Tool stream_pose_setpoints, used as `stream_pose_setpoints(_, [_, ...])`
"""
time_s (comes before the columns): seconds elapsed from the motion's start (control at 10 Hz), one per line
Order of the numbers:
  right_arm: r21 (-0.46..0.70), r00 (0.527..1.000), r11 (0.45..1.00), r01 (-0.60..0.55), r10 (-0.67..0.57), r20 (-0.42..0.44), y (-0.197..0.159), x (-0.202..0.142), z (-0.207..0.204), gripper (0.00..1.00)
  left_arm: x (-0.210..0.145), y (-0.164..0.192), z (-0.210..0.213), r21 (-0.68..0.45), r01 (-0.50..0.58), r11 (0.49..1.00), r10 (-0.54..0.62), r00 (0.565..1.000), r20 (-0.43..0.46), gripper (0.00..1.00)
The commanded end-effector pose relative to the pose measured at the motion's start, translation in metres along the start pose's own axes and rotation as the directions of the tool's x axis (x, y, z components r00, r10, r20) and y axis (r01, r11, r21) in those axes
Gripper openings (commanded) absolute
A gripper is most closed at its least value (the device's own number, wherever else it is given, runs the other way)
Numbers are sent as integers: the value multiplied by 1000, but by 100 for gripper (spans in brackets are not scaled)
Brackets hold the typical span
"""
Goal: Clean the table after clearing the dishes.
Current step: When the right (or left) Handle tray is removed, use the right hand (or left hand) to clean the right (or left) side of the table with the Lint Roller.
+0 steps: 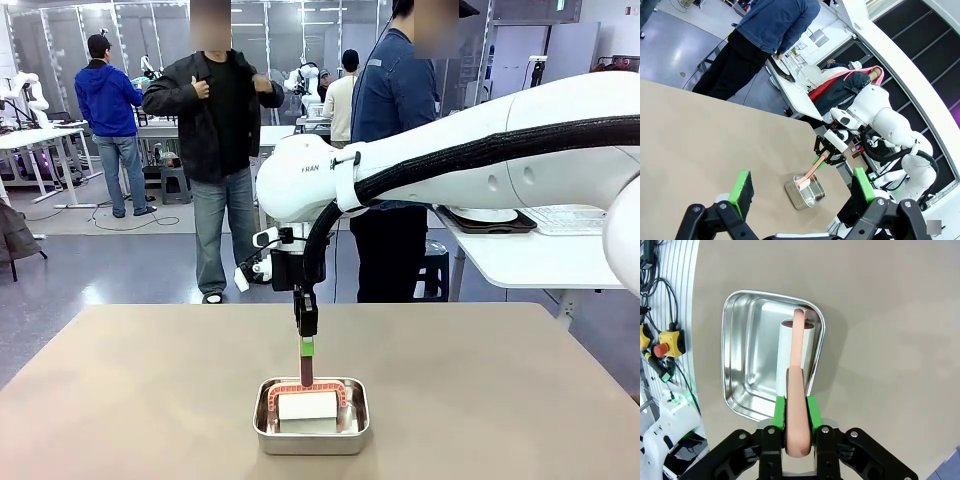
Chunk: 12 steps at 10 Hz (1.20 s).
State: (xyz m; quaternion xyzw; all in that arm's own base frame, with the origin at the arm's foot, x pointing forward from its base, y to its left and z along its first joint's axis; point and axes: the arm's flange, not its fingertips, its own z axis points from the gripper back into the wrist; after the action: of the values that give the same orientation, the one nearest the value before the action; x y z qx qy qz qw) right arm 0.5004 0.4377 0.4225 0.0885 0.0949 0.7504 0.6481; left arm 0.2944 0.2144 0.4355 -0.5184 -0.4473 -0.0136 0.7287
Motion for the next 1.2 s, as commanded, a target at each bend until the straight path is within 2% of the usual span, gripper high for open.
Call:
stream_pose_setpoints(0.0, [-46,999,998,33,-33,-1,22,-1,20,0,1,-2,3,-9,-11,1000,11,1000,-1,100])
stream_pose_setpoints(0.1, [-76,998,995,62,-63,-4,36,-6,36,0,1,-2,3,-9,-11,1000,11,1000,-1,100])
stream_pose_setpoints(0.4, [-146,979,969,198,-186,87,64,-37,83,0,1,-2,3,-9,-11,1000,11,1000,-1,100])
stream_pose_setpoints(0.6, [-141,925,928,343,-308,223,67,-81,101,0,1,-2,3,-9,-11,1000,11,1000,-1,100])
stream_pose_setpoints(0.7, [-107,872,896,432,-385,301,66,-110,103,0,1,-2,3,-9,-11,1000,11,1000,-1,100])
stream_pose_setpoints(0.8, [-58,789,840,539,-480,382,63,-141,103,0,1,-2,3,-9,-11,1000,11,1000,-1,100])
stream_pose_setpoints(0.9, [18,686,775,631,-569,455,61,-173,99,0,1,-2,3,-9,-11,1000,11,1000,-1,100])
stream_pose_setpoints(1.0, [110,542,678,726,-664,515,59,-206,93,0,1,-2,3,-9,-11,1000,11,1000,-1,100])
stream_pose_setpoints(1.1, [172,433,597,783,-723,538,56,-231,85,0,1,-2,3,-9,-11,1000,11,1000,-1,100])
